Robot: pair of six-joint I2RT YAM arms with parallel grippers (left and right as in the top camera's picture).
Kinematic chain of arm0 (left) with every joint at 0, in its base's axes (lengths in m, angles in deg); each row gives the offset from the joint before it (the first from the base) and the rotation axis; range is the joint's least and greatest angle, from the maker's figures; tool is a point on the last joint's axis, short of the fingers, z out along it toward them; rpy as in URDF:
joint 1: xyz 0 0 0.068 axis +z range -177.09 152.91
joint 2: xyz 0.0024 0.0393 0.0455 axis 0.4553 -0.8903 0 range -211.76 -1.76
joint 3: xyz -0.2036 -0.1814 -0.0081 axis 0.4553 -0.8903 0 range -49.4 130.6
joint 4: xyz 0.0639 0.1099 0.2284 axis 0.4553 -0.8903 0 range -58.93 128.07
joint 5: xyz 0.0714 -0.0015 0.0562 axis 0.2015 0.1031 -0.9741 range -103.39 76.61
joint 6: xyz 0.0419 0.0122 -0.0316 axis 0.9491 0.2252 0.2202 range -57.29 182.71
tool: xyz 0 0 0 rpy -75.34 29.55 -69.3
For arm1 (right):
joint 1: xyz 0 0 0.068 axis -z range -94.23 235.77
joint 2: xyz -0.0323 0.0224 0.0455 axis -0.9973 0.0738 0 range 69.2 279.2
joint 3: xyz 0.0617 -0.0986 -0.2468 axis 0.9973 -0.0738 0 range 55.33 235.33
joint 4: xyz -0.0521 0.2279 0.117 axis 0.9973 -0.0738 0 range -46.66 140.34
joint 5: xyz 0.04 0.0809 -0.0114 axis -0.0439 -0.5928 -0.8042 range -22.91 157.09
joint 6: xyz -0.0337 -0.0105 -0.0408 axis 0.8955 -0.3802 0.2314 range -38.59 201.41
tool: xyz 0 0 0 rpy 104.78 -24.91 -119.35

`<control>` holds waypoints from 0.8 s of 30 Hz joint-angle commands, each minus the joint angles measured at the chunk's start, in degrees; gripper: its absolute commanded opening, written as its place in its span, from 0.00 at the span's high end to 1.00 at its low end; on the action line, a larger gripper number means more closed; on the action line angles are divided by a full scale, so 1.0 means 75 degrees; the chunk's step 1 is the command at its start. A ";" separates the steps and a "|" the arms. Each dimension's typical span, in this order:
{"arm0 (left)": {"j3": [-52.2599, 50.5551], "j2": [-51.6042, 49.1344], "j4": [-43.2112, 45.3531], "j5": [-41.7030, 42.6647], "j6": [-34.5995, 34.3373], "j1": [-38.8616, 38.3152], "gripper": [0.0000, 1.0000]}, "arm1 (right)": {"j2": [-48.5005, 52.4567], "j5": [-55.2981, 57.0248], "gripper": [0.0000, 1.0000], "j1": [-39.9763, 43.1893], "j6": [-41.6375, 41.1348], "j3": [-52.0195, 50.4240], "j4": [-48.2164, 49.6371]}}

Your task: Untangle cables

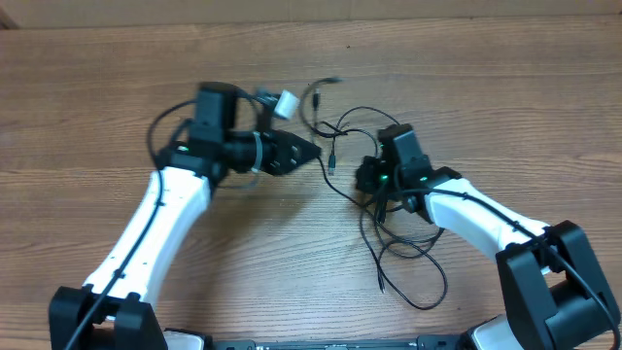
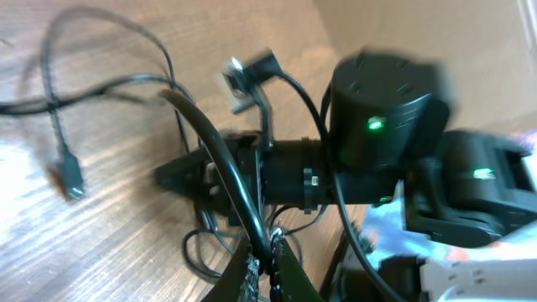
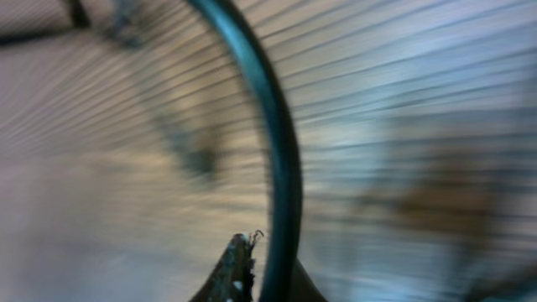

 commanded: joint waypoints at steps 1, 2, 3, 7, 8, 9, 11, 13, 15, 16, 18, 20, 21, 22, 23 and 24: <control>0.0560 0.0006 0.0058 0.1116 -0.0245 0.0883 0.96 | -0.0137 0.1192 0.93 0.0650 0.0291 0.0114 -0.0163; 0.0673 0.0006 0.0058 0.1233 -0.0326 0.1151 0.96 | -0.0134 0.1189 0.93 0.0851 0.0455 0.0114 -0.0210; 0.0761 0.0006 0.0055 0.1265 -0.0434 0.1364 0.96 | -0.0134 0.1189 0.93 0.1049 0.0580 0.0114 -0.0265; 0.0898 0.0006 0.0015 0.0941 -0.1020 0.2084 0.96 | -0.0134 0.1192 0.93 0.1769 0.0819 0.0114 -0.0437; 0.0895 0.0006 -0.0090 0.0688 -0.1201 0.2177 0.96 | -0.0134 0.1186 0.93 0.1932 0.0816 0.0114 -0.0452; 0.0895 0.0006 -0.0233 0.0405 -0.1314 0.2226 0.96 | -0.0134 0.1186 0.93 0.2055 0.0816 0.0114 -0.0458; 0.0895 0.0006 -0.0647 -0.0574 -0.1323 0.2250 0.96 | -0.0134 0.1250 0.93 0.2276 0.0819 0.0114 -0.0455; 0.0895 0.0006 -0.1122 -0.1900 -0.1326 0.2250 0.96 | -0.0134 0.1274 0.93 0.2489 0.0819 0.0114 -0.0455; 0.0895 0.0006 -0.1617 -0.3270 -0.1332 0.2250 0.96 | -0.0134 0.1274 0.93 0.2667 0.0819 0.0114 -0.0495; 0.0895 0.0006 -0.1807 -0.3832 -0.1399 0.2264 0.96 | -0.0134 0.1274 0.93 0.2734 0.0819 0.0114 -0.0533; 0.0895 0.0003 -0.2206 -0.4963 -0.1743 0.2264 0.96 | -0.0134 0.1259 0.92 0.2844 0.0816 0.0114 -0.0650; 0.0895 0.0003 -0.2503 -0.5397 -0.2069 0.2261 0.96 | -0.0134 0.1145 0.86 0.2906 0.0819 0.0114 -0.0790; 0.0895 0.0003 -0.2591 -0.5339 -0.2060 0.2256 0.96 | -0.0137 0.0903 0.82 0.2906 0.0822 0.0114 -0.0822; 0.0895 0.0003 -0.2675 -0.5284 -0.2057 0.2241 0.95 | -0.0137 0.0612 0.76 0.2903 0.0822 0.0114 -0.0833; 0.0895 0.0003 -0.2774 -0.5272 -0.2060 0.2209 0.96 | -0.0137 0.0035 0.70 0.2903 0.0819 0.0114 -0.0831; 0.0889 0.0000 -0.2841 -0.5284 -0.2052 0.2162 0.96 | -0.0137 -0.0580 0.61 0.2903 0.0822 0.0114 -0.0790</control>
